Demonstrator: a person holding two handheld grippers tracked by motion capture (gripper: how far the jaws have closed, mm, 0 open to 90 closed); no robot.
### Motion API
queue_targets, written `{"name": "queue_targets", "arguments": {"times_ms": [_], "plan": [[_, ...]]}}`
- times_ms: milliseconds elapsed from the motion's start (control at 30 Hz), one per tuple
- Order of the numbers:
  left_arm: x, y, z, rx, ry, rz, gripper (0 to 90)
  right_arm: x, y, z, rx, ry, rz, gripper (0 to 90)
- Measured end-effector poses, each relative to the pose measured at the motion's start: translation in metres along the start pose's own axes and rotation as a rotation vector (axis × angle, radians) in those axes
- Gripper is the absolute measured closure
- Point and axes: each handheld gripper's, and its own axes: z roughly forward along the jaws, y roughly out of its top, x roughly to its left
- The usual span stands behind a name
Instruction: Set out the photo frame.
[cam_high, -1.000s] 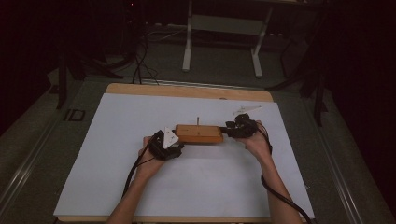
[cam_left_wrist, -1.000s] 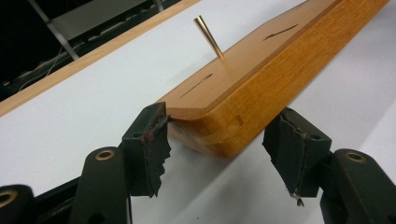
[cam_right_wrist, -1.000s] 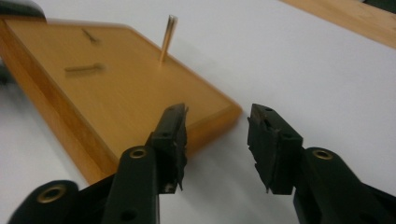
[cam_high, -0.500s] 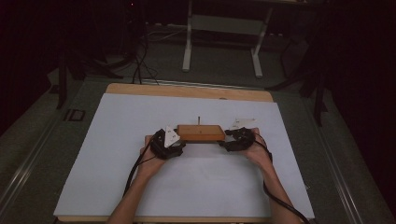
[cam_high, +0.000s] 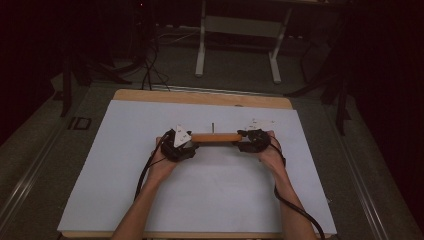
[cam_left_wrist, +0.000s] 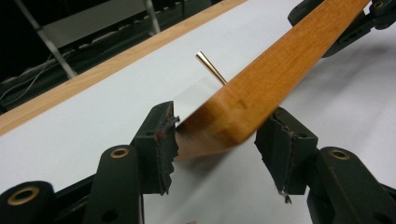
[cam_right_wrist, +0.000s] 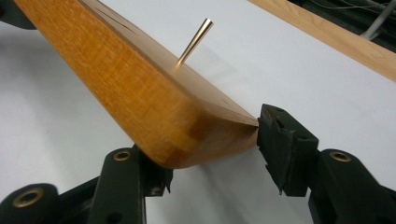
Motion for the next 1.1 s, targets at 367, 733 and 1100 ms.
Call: {"name": "queue_targets", "arguments": {"times_ms": [367, 733, 1100], "plan": [[0.023, 0.004, -0.006, -0.001, -0.059, -0.132, 55.4, 0.004, 0.004, -0.008, -0.03, 0.059, 0.066, 62.4], [0.026, -0.006, -0.026, 0.016, -0.172, -0.253, 54.7, 0.028, 0.001, -0.025, 0.003, 0.136, 0.099, 65.3], [0.025, -0.006, -0.026, 0.056, -0.2, -0.31, 55.8, 0.032, -0.005, -0.029, 0.021, 0.166, 0.176, 63.6]]}}
